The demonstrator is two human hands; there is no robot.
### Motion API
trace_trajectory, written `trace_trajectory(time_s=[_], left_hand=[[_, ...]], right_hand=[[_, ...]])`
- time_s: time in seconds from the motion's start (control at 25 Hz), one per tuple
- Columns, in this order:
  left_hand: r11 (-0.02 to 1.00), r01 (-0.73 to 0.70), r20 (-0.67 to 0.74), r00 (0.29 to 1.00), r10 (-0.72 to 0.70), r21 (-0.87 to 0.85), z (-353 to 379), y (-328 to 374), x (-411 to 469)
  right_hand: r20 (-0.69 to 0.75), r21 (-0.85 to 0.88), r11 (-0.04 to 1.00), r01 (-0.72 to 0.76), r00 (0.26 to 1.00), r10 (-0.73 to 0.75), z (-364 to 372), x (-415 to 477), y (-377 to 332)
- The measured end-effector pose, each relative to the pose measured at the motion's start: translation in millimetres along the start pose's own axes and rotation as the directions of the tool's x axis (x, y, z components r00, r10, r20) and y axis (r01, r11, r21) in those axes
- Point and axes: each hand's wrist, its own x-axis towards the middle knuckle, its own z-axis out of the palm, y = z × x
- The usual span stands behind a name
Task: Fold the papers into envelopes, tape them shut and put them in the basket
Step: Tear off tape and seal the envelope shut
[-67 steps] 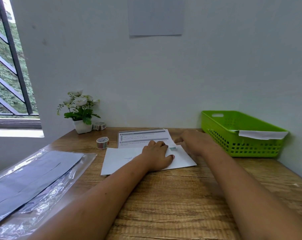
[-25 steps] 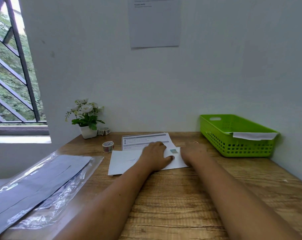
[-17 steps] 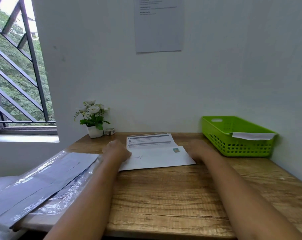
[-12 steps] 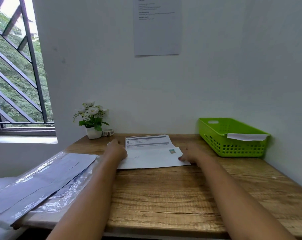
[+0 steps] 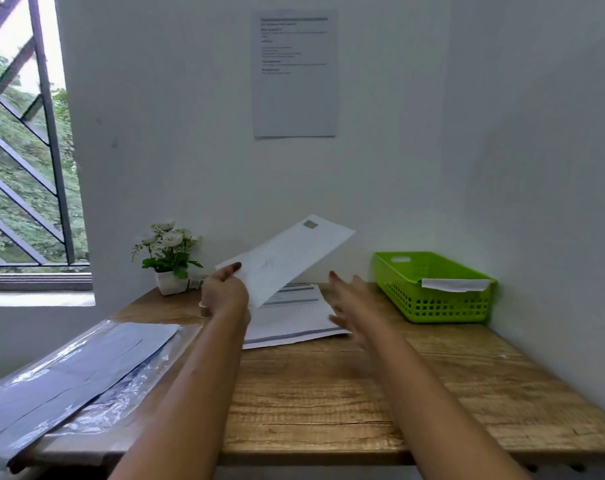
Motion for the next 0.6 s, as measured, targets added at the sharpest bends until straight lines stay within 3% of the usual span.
trace_trajectory(time_s=[0.04, 0.12, 0.32, 0.4, 0.48, 0.6], left_hand=[[0.996, 0.031, 0.028, 0.999, -0.029, -0.087, 13, 2, -13], [0.978, 0.071, 0.111, 0.993, -0.05, -0.194, 40, 4, -44], [0.974, 0.129, 0.388, 0.92, -0.049, -0.184, 105, -5, -99], [0.97, 0.21, 0.555, 0.825, -0.107, -0.125, 124, -6, -112], [0.949, 0.313, 0.706, 0.68, -0.197, -0.037, 138, -3, -124], [0.935, 0.343, 0.825, 0.499, -0.266, 0.095, 157, 0, -140]], right_hand=[[0.124, 0.134, 0.99, -0.054, 0.992, 0.037, 3, -9, -6], [0.238, 0.209, 0.977, -0.046, 0.971, -0.006, 1, -19, -23], [0.014, 0.206, 0.971, 0.12, 0.992, -0.126, -53, 4, -56], [-0.062, 0.151, 0.981, 0.124, 0.991, -0.116, -92, 10, -63], [-0.165, 0.112, 0.988, 0.108, 0.982, -0.089, -133, 16, -71], [-0.317, 0.059, 0.996, 0.061, 0.947, -0.039, -185, 33, -74]])
